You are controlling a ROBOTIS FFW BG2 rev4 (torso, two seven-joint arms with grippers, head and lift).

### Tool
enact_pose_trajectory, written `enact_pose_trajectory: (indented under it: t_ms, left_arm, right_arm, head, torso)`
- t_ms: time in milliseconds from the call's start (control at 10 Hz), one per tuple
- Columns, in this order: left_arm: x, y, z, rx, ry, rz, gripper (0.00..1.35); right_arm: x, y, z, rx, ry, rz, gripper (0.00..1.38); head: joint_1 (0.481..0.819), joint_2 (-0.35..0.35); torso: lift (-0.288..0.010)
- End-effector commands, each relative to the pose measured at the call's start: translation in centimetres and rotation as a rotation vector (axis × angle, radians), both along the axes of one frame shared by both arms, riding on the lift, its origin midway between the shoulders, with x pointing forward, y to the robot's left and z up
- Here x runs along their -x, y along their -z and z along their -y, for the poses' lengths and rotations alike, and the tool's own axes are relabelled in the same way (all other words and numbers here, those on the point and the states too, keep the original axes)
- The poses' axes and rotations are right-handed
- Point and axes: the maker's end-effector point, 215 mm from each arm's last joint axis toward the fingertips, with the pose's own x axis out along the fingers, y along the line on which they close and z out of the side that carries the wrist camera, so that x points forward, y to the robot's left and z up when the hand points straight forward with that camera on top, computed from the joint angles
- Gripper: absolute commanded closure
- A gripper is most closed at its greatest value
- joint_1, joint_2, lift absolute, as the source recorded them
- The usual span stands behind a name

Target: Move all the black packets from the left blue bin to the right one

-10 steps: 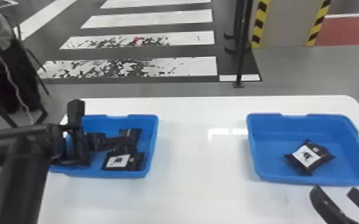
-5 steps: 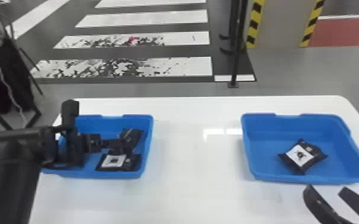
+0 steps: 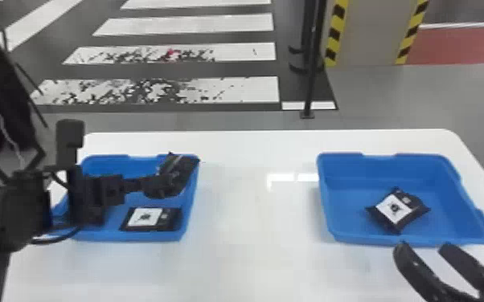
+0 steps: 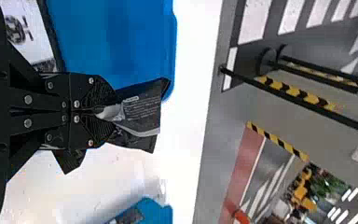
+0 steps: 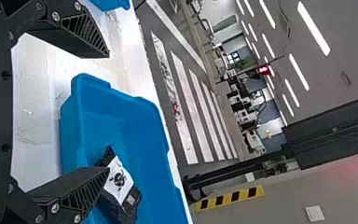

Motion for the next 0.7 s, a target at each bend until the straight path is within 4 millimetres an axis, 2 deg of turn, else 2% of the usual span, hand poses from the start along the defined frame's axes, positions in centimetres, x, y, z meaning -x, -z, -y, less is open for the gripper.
enact_pose_trajectory:
  t_ms: [0, 100, 300, 400, 600]
  left_arm:
    - [0.9, -3.3, 3.2, 0.006, 0.061, 0.095, 1.21]
    - [1.1, -3.7, 5.7, 0.035, 0.110, 0.106, 1.21]
    - [2.3, -4.0, 11.4, 0.102, 0.221, 0.105, 1.21]
    - [3.0, -4.4, 14.6, 0.136, 0.281, 0.106, 1.21]
    - [4.8, -4.5, 19.6, 0.197, 0.371, 0.095, 1.21]
  right_arm:
    - [-0.3, -1.0, -1.6, -0.027, -0.041, -0.002, 0.17]
    - [-0.7, -1.3, -3.0, -0.068, -0.069, 0.005, 0.17]
    - [-2.3, -2.6, -7.1, -0.189, -0.146, 0.032, 0.18]
    - [-3.2, -3.5, -7.9, -0.209, -0.169, 0.058, 0.18]
    - [-4.8, -5.5, -9.5, -0.258, -0.203, 0.103, 0.18]
  head:
    - [0.695, 0.064]
    - [0.695, 0.047]
    - [0.695, 0.027]
    - [0.695, 0.013]
    - [0.695, -0.035]
  torso:
    - [-0.139]
    - [-0.139]
    - [-0.139]
    - [-0.139]
    - [-0.139]
